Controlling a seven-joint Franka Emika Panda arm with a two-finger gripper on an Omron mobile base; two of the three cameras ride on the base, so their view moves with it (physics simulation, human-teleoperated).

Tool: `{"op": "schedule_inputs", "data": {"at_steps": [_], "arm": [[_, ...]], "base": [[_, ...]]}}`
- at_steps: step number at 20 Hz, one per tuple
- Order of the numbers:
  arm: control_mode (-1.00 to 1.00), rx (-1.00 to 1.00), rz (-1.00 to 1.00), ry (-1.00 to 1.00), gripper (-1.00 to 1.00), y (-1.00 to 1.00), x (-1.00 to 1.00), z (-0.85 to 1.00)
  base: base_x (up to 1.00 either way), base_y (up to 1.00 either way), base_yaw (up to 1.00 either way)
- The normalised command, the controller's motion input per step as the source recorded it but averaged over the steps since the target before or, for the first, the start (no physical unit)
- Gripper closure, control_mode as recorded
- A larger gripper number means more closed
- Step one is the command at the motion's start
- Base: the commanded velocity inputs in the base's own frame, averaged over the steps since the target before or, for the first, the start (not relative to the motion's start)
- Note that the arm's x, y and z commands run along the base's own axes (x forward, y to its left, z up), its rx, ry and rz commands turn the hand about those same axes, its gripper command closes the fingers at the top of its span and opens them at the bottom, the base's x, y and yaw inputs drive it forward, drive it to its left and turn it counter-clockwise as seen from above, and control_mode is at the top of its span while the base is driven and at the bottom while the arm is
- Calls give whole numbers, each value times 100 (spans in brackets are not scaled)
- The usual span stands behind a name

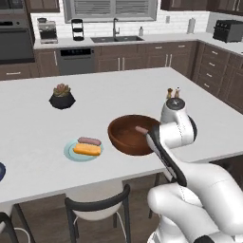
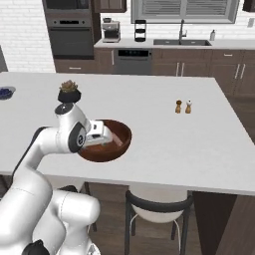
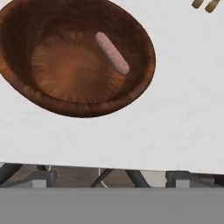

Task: Place one bun and one sausage from the bowl on each plate.

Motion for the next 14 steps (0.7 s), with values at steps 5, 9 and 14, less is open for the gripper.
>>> {"op": "schedule_inputs", "data": {"at_steps": [5,9,14], "arm": [[-100,0,0,12,-100,17,100,68],[-100,0,1,20,-100,0,100,24],[-100,-5,0,16,-100,0,82,-73]], "base": [[0,0,0],[0,0,0],[0,0,0]]}}
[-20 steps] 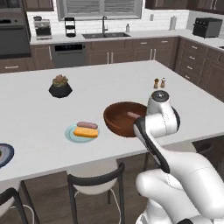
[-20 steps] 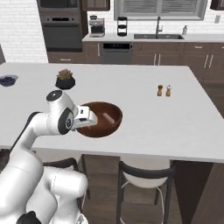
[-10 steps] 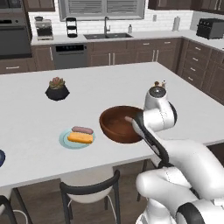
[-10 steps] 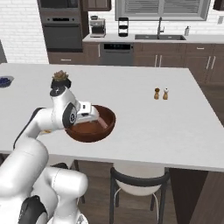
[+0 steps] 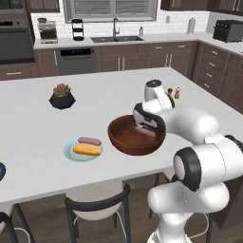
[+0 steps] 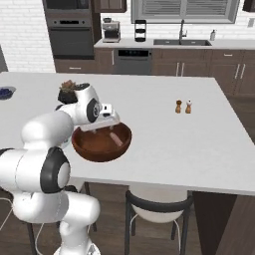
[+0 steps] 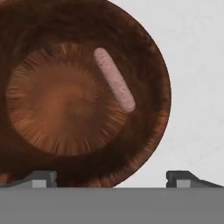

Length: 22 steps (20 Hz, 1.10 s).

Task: Place one bun and one sausage from the bowl on each plate.

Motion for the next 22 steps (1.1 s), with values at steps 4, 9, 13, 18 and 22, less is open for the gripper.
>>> {"op": "schedule_inputs", "data": {"at_steps": [4,9,13,18,22], "arm": [[-100,-5,0,2,-100,-14,25,-100],[-100,-3,0,0,-100,-21,50,-79],[-100,-1,0,0,-100,-6,66,-36],[-100,-3,0,0,-100,0,52,-51],[-100,0,2,0,-100,0,50,-53]], "base": [[0,0,0],[0,0,0],[0,0,0],[0,0,0],[0,0,0]]}}
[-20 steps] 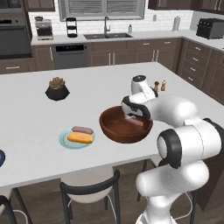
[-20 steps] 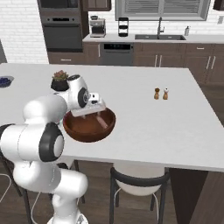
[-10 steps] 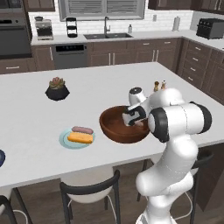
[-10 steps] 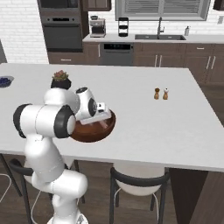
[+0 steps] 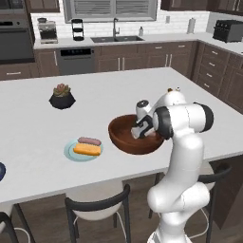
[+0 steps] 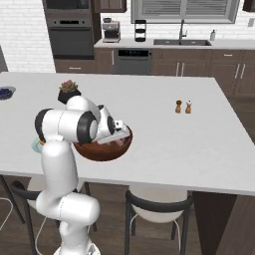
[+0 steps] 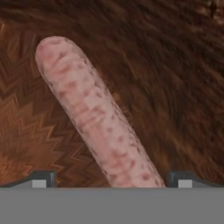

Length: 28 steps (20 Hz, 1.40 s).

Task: Place one bun and one sausage from the bowl on each plate.

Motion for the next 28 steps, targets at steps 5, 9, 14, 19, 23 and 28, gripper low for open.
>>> {"op": "schedule_inputs", "data": {"at_steps": [5,9,14,19,23,28], "arm": [[-100,0,4,0,-100,0,29,-45],[-100,0,5,0,100,0,0,-67],[-100,0,5,0,100,-5,-4,-91],[-100,0,1,0,100,-1,-28,-93],[-100,0,6,0,100,0,-51,-60],[-100,0,6,-1,100,0,-41,-14]], "base": [[0,0,0],[0,0,0],[0,0,0],[0,0,0],[0,0,0],[0,0,0]]}}
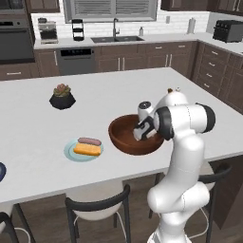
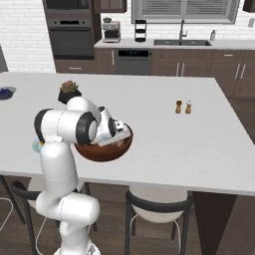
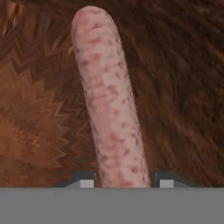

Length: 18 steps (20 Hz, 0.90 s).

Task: Place one bun and one sausage from the bowl on each plate.

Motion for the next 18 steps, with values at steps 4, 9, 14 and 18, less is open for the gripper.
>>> {"op": "schedule_inputs", "data": {"at_steps": [4,9,14,18], "arm": [[-100,1,0,-19,100,2,-61,53],[-100,0,0,-26,100,28,-67,100],[-100,11,-4,-11,100,0,-100,100],[-100,21,-1,2,100,0,-100,100]], "base": [[0,0,0],[0,0,0],[0,0,0],[0,0,0]]}}
